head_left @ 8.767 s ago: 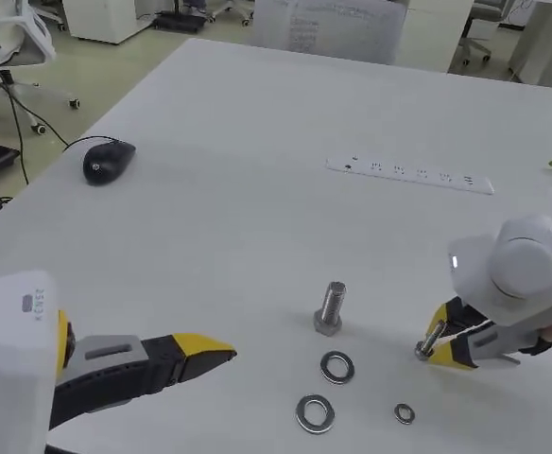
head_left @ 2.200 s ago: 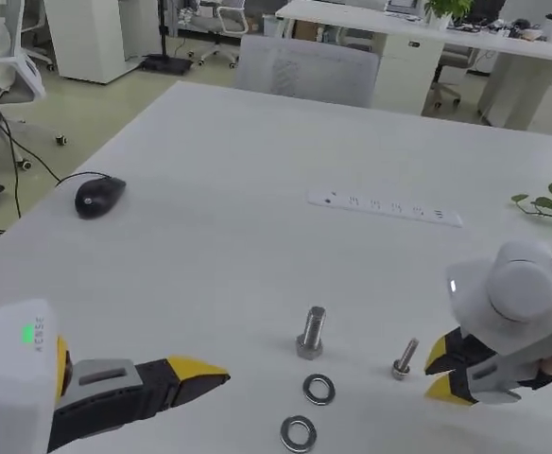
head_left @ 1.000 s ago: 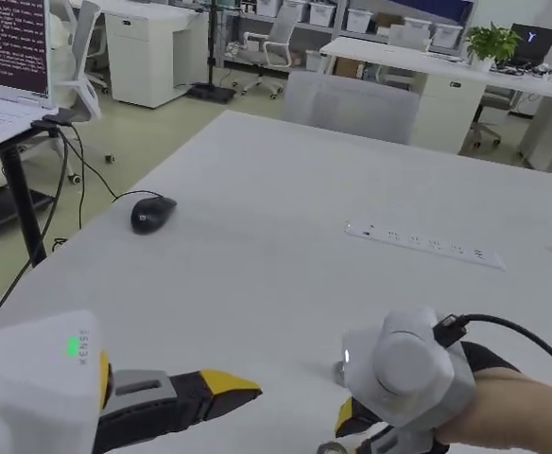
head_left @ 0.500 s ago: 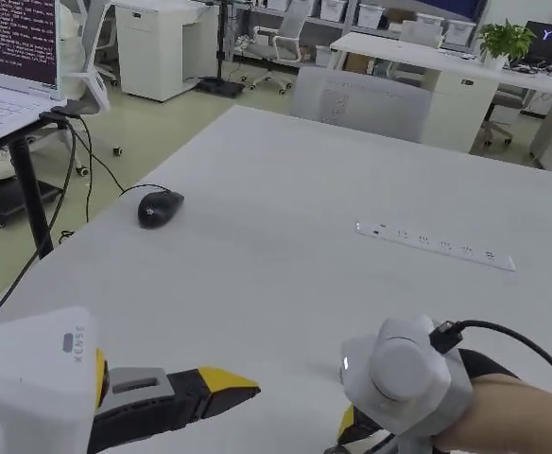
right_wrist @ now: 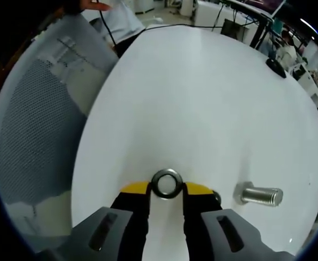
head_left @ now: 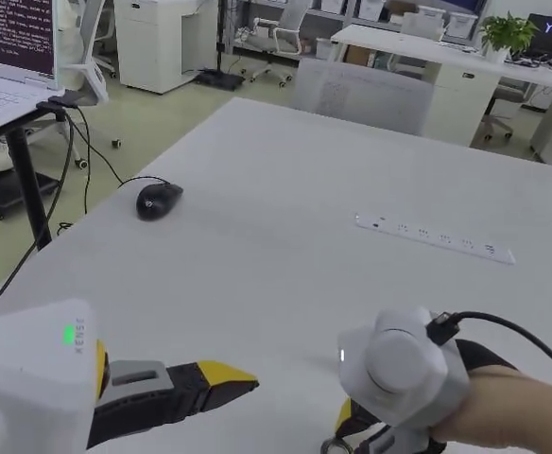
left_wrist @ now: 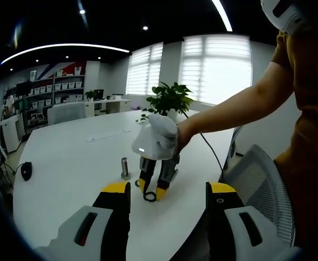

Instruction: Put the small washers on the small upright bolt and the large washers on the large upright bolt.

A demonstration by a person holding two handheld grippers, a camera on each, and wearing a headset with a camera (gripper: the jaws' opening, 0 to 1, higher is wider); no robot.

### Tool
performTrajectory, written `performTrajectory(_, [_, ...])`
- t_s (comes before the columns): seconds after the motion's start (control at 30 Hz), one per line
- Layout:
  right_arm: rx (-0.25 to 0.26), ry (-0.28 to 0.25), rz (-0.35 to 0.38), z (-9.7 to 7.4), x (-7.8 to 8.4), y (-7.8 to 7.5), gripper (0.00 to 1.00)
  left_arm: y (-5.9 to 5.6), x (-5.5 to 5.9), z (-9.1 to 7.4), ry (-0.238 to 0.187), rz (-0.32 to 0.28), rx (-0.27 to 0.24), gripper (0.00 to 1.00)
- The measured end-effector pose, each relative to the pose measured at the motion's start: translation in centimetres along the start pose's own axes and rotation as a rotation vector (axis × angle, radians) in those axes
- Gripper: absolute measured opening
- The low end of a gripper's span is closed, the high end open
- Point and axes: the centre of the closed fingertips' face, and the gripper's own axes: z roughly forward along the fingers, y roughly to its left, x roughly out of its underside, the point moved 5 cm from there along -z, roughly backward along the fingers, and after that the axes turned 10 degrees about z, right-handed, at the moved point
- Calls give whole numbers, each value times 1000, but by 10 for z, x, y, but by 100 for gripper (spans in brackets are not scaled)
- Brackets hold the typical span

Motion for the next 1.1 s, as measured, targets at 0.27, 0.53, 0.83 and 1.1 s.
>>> performTrajectory(0.27, [-3,3,19,-1,0,-1,22,0,0,1,-2,-5,1,55])
performTrajectory(0.53, [6,-20,27,-14,-1,-4,22,-1,1,6,5,0,12,55])
performTrajectory(0.83, [71,-37,31,-47,3,-19,22,0,1,9,10,4,24,55])
performTrajectory(1.1, [135,-50,54,-73,6,-44,22,0,2,12,15,6,36,55])
